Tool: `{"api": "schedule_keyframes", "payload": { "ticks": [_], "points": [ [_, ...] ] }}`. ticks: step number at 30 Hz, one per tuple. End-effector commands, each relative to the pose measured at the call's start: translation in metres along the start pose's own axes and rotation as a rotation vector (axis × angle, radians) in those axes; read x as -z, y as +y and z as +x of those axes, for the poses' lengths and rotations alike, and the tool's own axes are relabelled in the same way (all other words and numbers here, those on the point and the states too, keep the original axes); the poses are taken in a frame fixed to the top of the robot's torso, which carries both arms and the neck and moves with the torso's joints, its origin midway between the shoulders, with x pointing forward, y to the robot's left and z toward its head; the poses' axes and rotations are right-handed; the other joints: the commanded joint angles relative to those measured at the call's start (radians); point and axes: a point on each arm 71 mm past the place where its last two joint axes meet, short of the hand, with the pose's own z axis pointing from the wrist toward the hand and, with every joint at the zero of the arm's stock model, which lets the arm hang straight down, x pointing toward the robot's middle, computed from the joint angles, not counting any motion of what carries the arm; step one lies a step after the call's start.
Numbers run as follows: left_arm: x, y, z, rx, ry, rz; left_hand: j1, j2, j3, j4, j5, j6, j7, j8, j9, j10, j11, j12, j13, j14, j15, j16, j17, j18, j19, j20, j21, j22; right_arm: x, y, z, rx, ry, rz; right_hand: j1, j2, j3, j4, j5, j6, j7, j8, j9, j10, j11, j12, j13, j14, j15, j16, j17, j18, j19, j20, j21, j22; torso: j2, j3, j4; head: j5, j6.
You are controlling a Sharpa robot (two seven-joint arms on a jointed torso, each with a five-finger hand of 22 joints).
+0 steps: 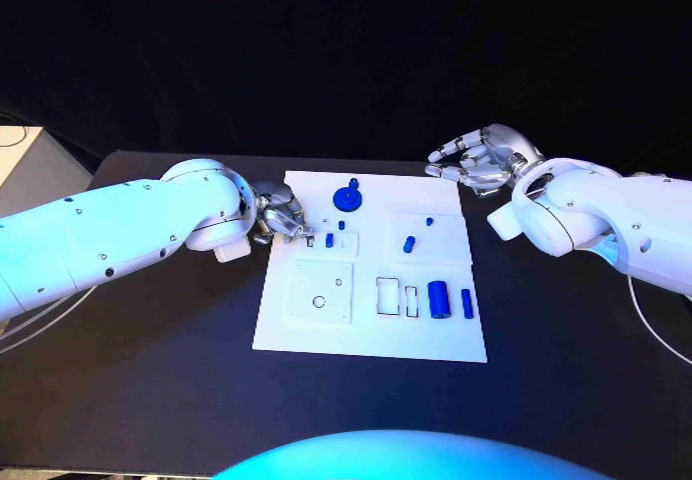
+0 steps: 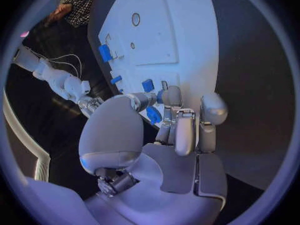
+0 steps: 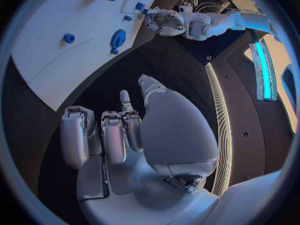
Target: Assemble the parts on the task board
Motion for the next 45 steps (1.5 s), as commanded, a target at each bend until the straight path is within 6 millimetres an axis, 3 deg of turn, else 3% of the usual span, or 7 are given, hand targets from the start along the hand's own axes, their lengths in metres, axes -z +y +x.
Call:
{"api": "schedule_keyframes", "payload": {
  "ticks": [1, 45],
  "points": [
    [-0.0012, -0.0018, 0.0030, -0.046, 0.043, 0.025, -0.011, 0.002, 0.217, -0.214, -0.005, 0.006, -0.003, 0.002, -0.001, 0.006, -0.002, 0.004, -0.001, 0.063, -0.006, 0.005, 0.158, -0.007, 0.004, -0.003, 0.003, 0.001, -0.0002, 0.0007, 0.0008, 0.006, 0.012, -0.006, -0.006, 0.000, 0.005, 0.002, 0.003, -0.005, 0.001, 0.004, 0.000, 0.024, 0.002, -0.004, 0.188, 0.082, 0.002, -0.007, 0.187, 0.020, 0.036, 0.001, -0.003, 0.130, -0.001, 0.0001, -0.0003, 0.000, -0.002],
    [-0.0069, -0.0015, 0.0043, -0.075, 0.102, 0.016, -0.017, 0.001, 0.222, -0.228, -0.005, 0.010, -0.004, 0.000, -0.008, 0.005, -0.002, 0.004, -0.003, 0.066, -0.006, 0.009, 0.166, -0.007, 0.001, -0.004, 0.003, 0.001, -0.0003, 0.0009, 0.0013, 0.005, 0.015, -0.007, -0.009, -0.001, 0.007, 0.002, 0.003, -0.005, 0.000, 0.005, 0.000, 0.025, 0.002, -0.003, 0.189, 0.082, 0.002, -0.007, 0.187, 0.020, 0.037, 0.001, -0.003, 0.130, -0.001, 0.0001, 0.0003, 0.000, -0.013]
  ]
}}
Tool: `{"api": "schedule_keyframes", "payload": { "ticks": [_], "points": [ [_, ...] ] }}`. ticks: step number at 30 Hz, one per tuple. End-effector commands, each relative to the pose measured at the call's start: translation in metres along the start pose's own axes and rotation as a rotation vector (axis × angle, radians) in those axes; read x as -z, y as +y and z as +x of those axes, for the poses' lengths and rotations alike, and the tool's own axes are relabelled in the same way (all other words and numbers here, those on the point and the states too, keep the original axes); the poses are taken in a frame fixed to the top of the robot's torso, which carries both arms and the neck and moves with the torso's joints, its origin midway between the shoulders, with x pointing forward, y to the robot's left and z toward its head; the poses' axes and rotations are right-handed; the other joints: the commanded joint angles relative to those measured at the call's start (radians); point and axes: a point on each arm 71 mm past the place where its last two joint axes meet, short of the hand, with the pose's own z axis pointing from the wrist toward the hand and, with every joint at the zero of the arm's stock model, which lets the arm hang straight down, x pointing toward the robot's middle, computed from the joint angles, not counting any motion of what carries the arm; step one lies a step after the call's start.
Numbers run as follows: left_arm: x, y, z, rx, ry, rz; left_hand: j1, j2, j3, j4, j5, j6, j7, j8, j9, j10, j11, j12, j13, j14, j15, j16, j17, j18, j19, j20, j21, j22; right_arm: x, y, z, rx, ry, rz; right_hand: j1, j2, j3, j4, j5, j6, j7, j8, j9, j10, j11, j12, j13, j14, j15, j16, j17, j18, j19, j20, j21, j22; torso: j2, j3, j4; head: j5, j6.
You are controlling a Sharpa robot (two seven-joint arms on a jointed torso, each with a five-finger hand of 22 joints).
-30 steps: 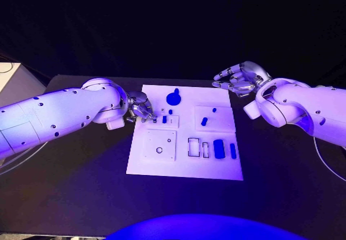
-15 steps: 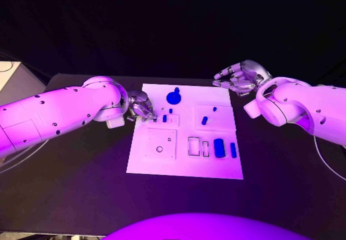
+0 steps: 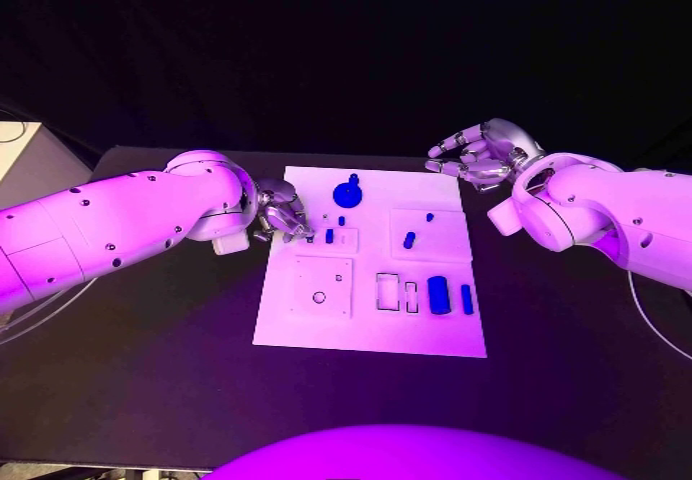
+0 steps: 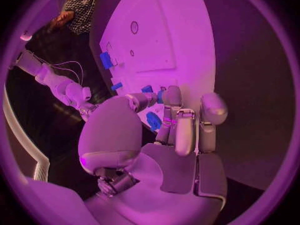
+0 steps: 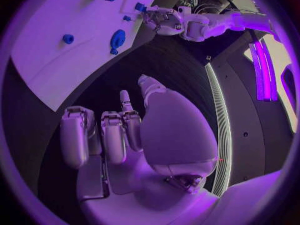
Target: Assemble the parts on the task board
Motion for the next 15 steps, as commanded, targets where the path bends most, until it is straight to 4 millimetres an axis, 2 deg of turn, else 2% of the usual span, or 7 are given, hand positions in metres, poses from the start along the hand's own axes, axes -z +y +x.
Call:
{"api": "schedule_keyframes", "payload": {
  "ticks": [1, 15],
  "points": [
    [-0.0010, -0.0011, 0.0045, -0.026, 0.037, 0.004, 0.001, 0.011, 0.181, -0.188, 0.007, 0.007, 0.000, 0.004, -0.002, 0.004, -0.004, 0.004, -0.001, 0.067, -0.006, 0.006, 0.168, -0.007, 0.002, -0.004, 0.004, 0.003, -0.0001, 0.0007, 0.0007, 0.005, 0.012, -0.007, -0.009, -0.001, 0.004, 0.000, 0.003, -0.005, 0.000, 0.005, 0.000, 0.025, 0.002, -0.003, 0.189, 0.082, 0.002, -0.007, 0.188, 0.020, 0.037, 0.001, -0.003, 0.130, 0.000, -0.0004, 0.0003, 0.000, -0.001],
    [-0.0010, 0.0016, 0.0043, -0.030, 0.048, -0.007, -0.003, 0.009, 0.186, -0.200, 0.012, 0.012, -0.001, 0.004, -0.007, 0.005, -0.005, 0.006, -0.003, 0.070, -0.007, 0.011, 0.176, -0.007, 0.002, -0.004, 0.005, 0.005, -0.0003, 0.0008, 0.0008, 0.005, 0.012, -0.007, -0.009, -0.001, 0.004, 0.000, 0.003, -0.005, 0.000, 0.005, 0.000, 0.025, 0.002, -0.003, 0.189, 0.082, 0.002, -0.007, 0.188, 0.020, 0.037, 0.001, -0.003, 0.130, 0.000, -0.0008, -0.0005, -0.001, -0.003]
  ]
}}
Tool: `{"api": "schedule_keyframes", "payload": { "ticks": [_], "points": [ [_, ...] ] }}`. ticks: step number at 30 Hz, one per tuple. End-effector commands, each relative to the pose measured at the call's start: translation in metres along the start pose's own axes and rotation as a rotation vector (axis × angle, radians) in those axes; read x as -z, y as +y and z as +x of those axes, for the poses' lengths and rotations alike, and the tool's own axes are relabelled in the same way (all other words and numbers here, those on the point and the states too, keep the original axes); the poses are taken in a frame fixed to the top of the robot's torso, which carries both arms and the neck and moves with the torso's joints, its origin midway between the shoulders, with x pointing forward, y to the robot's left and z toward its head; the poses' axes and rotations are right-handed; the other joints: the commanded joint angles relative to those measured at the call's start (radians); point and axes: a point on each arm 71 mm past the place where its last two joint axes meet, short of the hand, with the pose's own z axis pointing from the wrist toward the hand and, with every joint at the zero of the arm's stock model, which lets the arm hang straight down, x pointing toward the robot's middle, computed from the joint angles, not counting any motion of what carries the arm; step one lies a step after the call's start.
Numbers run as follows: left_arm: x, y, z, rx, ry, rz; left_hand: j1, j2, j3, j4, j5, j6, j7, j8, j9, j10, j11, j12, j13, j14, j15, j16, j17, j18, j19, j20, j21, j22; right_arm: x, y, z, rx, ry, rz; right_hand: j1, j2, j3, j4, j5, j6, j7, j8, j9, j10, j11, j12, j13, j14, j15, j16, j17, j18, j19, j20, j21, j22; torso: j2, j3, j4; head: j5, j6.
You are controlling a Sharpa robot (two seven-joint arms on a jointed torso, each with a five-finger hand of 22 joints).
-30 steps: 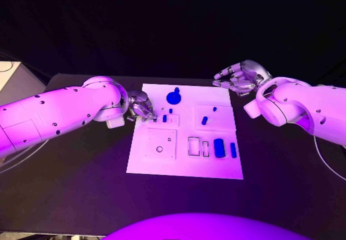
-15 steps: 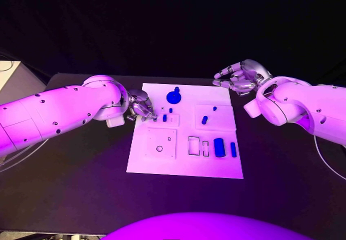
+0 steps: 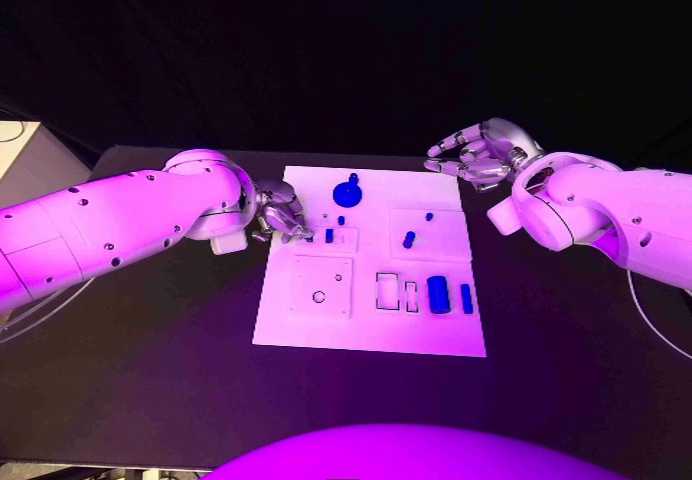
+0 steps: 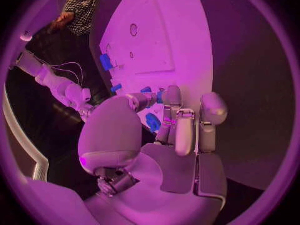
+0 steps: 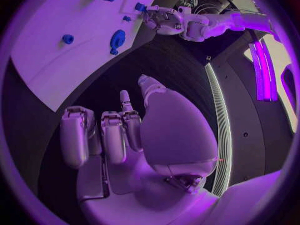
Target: Assemble the parts on the task board
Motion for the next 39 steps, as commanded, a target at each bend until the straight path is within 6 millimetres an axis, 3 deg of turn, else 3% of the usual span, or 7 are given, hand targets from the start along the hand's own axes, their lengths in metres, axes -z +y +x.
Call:
{"api": "schedule_keyframes", "payload": {
  "ticks": [1, 24, 39],
  "points": [
    [-0.001, 0.001, 0.004, -0.020, 0.033, -0.004, -0.004, 0.008, 0.190, -0.199, 0.008, 0.006, -0.001, 0.004, -0.002, 0.005, -0.005, 0.006, -0.001, 0.071, -0.007, 0.008, 0.178, -0.008, 0.002, -0.004, 0.006, 0.002, 0.000, 0.001, 0.001, 0.005, 0.011, -0.007, -0.009, -0.001, 0.004, 0.000, 0.003, -0.005, 0.000, 0.005, 0.000, 0.025, 0.002, -0.003, 0.189, 0.082, 0.002, -0.007, 0.188, 0.020, 0.037, 0.001, -0.003, 0.130, 0.000, -0.0001, -0.0013, 0.000, -0.001],
    [-0.003, -0.001, 0.002, -0.019, 0.047, -0.005, -0.011, 0.007, 0.198, -0.210, 0.014, 0.012, -0.002, 0.005, -0.006, 0.008, -0.006, 0.007, -0.003, 0.075, -0.008, 0.012, 0.187, -0.007, 0.000, -0.005, 0.006, 0.001, 0.000, 0.001, 0.001, 0.005, 0.013, -0.007, -0.009, -0.001, 0.004, 0.000, 0.003, -0.005, 0.000, 0.005, 0.000, 0.025, 0.002, -0.003, 0.189, 0.082, 0.002, -0.007, 0.188, 0.020, 0.037, 0.001, -0.003, 0.130, 0.000, 0.0008, -0.0007, -0.004, -0.006],
    [-0.001, -0.007, -0.014, 0.090, 0.132, 0.017, -0.014, 0.006, 0.202, -0.213, 0.015, 0.014, -0.002, 0.005, -0.008, 0.009, -0.007, 0.008, -0.004, 0.074, -0.008, 0.012, 0.186, -0.006, -0.001, -0.005, 0.005, -0.001, -0.001, 0.001, 0.002, 0.006, 0.015, -0.008, -0.009, -0.001, 0.004, 0.000, 0.003, -0.005, 0.000, 0.005, 0.000, 0.025, 0.002, -0.003, 0.189, 0.082, 0.002, -0.007, 0.188, 0.020, 0.037, 0.001, -0.003, 0.130, 0.000, 0.0008, -0.0006, -0.005, -0.003]
  ]
}}
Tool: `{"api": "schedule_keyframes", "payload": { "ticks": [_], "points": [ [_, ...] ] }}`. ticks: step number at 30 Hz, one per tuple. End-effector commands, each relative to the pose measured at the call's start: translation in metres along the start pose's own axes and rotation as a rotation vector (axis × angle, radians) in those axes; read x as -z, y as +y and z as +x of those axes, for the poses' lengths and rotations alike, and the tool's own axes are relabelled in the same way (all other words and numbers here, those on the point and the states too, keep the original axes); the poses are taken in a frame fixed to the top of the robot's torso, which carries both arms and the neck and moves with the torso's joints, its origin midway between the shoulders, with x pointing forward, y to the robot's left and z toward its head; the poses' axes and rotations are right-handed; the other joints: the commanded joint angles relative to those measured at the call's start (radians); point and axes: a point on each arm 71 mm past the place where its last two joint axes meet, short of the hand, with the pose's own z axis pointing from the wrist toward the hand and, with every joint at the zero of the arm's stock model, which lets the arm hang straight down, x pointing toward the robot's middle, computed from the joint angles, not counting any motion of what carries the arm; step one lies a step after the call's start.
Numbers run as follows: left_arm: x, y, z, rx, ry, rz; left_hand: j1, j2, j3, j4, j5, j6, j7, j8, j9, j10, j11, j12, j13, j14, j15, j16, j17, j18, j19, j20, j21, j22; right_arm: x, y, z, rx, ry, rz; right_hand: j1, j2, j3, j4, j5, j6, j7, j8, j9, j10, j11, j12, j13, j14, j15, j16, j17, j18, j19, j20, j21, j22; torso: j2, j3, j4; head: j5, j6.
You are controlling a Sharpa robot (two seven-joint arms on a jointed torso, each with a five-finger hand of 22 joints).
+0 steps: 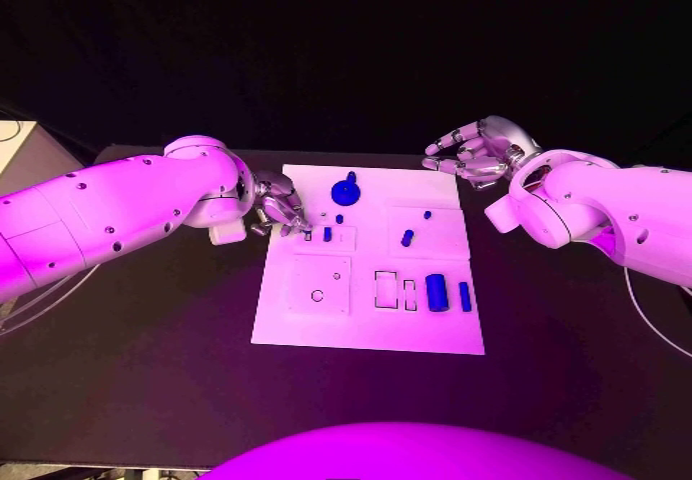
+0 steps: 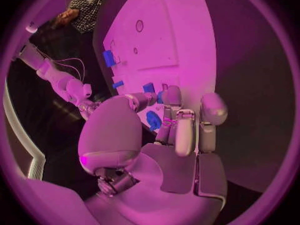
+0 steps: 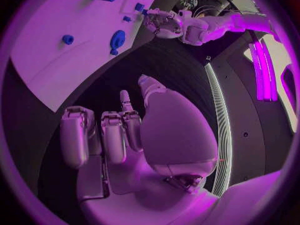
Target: Assemble the parts on the task board
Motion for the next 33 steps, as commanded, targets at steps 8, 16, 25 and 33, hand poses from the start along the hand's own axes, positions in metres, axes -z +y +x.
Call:
{"api": "schedule_keyframes", "payload": {
  "ticks": [8, 16, 25, 33],
  "points": [
    [0.000, -0.007, -0.009, 0.030, 0.275, -0.002, -0.015, 0.004, 0.207, -0.215, 0.005, 0.003, 0.000, 0.000, -0.002, -0.005, -0.006, 0.001, -0.002, 0.067, -0.004, 0.000, 0.179, -0.004, -0.010, -0.005, -0.005, -0.012, -0.001, 0.002, 0.002, 0.005, 0.014, -0.008, -0.009, -0.001, 0.004, 0.000, 0.003, -0.005, 0.000, 0.005, 0.000, 0.025, 0.002, -0.003, 0.189, 0.082, 0.002, -0.007, 0.188, 0.020, 0.037, 0.001, -0.003, 0.131, 0.001, 0.0009, -0.0008, 0.001, -0.001],
    [-0.005, -0.006, -0.020, 0.018, 0.320, -0.032, -0.016, 0.006, 0.207, -0.217, 0.004, 0.001, 0.001, -0.002, -0.003, -0.007, -0.005, 0.001, -0.003, 0.064, -0.003, -0.003, 0.172, -0.004, -0.012, -0.004, -0.006, -0.013, -0.002, 0.002, 0.003, 0.006, 0.015, -0.008, -0.009, -0.001, 0.004, 0.000, 0.003, -0.005, 0.000, 0.005, 0.000, 0.025, 0.002, -0.003, 0.189, 0.082, 0.002, -0.007, 0.188, 0.020, 0.037, 0.001, -0.003, 0.131, 0.002, 0.0003, -0.0008, -0.001, -0.003],
    [-0.010, -0.012, -0.027, -0.039, 0.235, -0.044, -0.016, 0.007, 0.206, -0.219, 0.004, 0.000, 0.001, -0.002, -0.003, -0.008, -0.005, 0.001, -0.003, 0.063, -0.002, -0.003, 0.172, -0.005, -0.012, -0.004, -0.005, -0.011, -0.003, 0.003, 0.005, 0.006, 0.018, -0.012, -0.009, -0.001, 0.004, 0.000, 0.003, -0.005, 0.000, 0.005, 0.000, 0.025, 0.002, -0.003, 0.189, 0.082, 0.002, -0.007, 0.188, 0.020, 0.037, 0.001, -0.003, 0.131, 0.001, 0.0002, 0.0032, 0.001, -0.010],
    [-0.012, -0.017, -0.029, -0.081, 0.133, -0.041, -0.017, 0.007, 0.206, -0.220, 0.004, 0.001, 0.002, -0.002, -0.004, -0.008, -0.005, 0.001, -0.003, 0.064, -0.002, -0.003, 0.174, -0.005, -0.011, -0.004, -0.005, -0.010, -0.004, 0.003, 0.006, 0.006, 0.020, -0.013, -0.013, -0.003, 0.007, -0.001, 0.001, -0.006, 0.000, 0.007, 0.001, 0.027, 0.001, 0.000, 0.190, 0.083, 0.001, -0.007, 0.189, 0.020, 0.037, 0.000, -0.004, 0.131, 0.000, -0.0009, 0.0028, 0.004, -0.012]
  ]
}}
